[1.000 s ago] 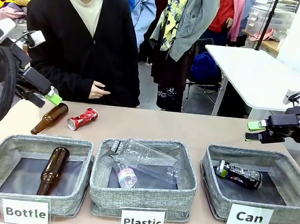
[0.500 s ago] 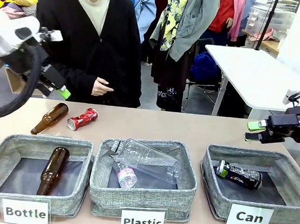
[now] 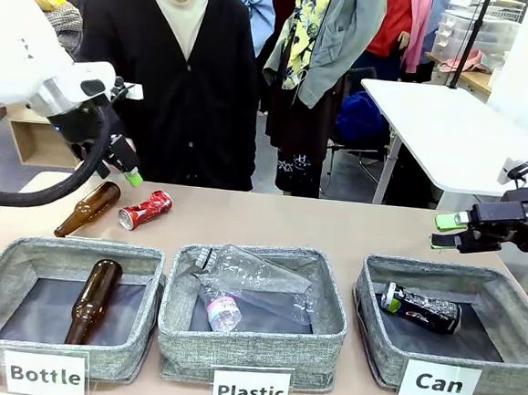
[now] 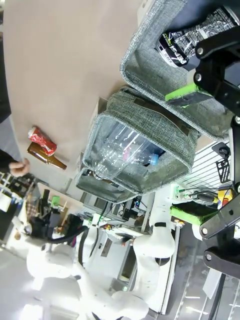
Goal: Sort the can waste into the basket.
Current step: Pick up the can waste from the table and place it in the right Fabric basket.
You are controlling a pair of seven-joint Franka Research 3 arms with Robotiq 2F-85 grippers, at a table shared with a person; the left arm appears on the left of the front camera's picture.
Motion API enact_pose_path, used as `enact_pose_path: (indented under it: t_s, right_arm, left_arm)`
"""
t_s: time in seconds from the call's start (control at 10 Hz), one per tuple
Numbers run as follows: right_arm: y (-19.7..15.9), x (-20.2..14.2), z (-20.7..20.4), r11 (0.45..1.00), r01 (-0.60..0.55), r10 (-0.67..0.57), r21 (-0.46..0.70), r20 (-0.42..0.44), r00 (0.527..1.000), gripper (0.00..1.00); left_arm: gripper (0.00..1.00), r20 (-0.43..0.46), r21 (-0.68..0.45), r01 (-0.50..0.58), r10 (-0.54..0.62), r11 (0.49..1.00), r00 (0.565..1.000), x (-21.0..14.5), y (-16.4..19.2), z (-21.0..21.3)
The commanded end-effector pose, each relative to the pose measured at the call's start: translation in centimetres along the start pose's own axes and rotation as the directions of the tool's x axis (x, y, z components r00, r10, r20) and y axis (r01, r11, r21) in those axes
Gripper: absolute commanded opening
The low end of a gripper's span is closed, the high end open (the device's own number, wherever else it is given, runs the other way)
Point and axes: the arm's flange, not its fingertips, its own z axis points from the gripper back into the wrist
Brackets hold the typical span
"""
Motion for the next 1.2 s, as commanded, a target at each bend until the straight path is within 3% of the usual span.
enact_pose_path:
  t_s: [0.0, 0.1, 0.2, 0.4, 0.6, 0.8, 1.1]
  right_arm:
    - [0.1, -0.3, -0.2, 1.000, -0.023, 0.023, 0.006, 0.014, 1.000, 1.00]
    - [0.1, -0.3, -0.2, 1.000, -0.023, 0.023, 0.006, 0.014, 1.000, 1.00]
    - [0.1, -0.3, -0.2, 1.000, -0.023, 0.023, 0.006, 0.014, 1.000, 1.00]
    - [0.1, -0.3, -0.2, 1.000, -0.023, 0.023, 0.006, 0.014, 1.000, 1.00]
    - [0.1, -0.3, -0.2, 1.000, -0.023, 0.023, 0.006, 0.014, 1.000, 1.00]
    - [0.1, -0.3, -0.2, 1.000, -0.023, 0.023, 0.006, 0.014, 1.000, 1.00]
    - [0.1, -0.3, -0.2, 1.000, -0.023, 0.023, 0.006, 0.014, 1.000, 1.00]
  left_arm:
    - [1.00, 0.148, -0.147, 0.017, 0.006, 0.989, 0.989, -8.1, 2.3, 9.3]
    - [1.00, 0.288, -0.104, -0.045, 0.073, 0.994, 0.955, -13.2, 2.7, 13.2]
    - [1.00, 0.359, -0.075, -0.126, 0.145, 0.989, 0.922, -17.2, 3.1, 15.5]
    - [1.00, 0.405, -0.098, -0.181, 0.205, 0.979, 0.891, -23.1, 5.1, 17.6]
    - [1.00, 0.432, -0.176, -0.251, 0.304, 0.952, 0.849, -26.1, 9.3, 18.3]
    - [1.00, 0.442, -0.241, -0.228, 0.316, 0.943, 0.840, -27.0, 11.5, 17.7]
    - [1.00, 0.327, -0.165, -0.256, 0.297, 0.953, 0.897, -20.1, 11.2, 16.6]
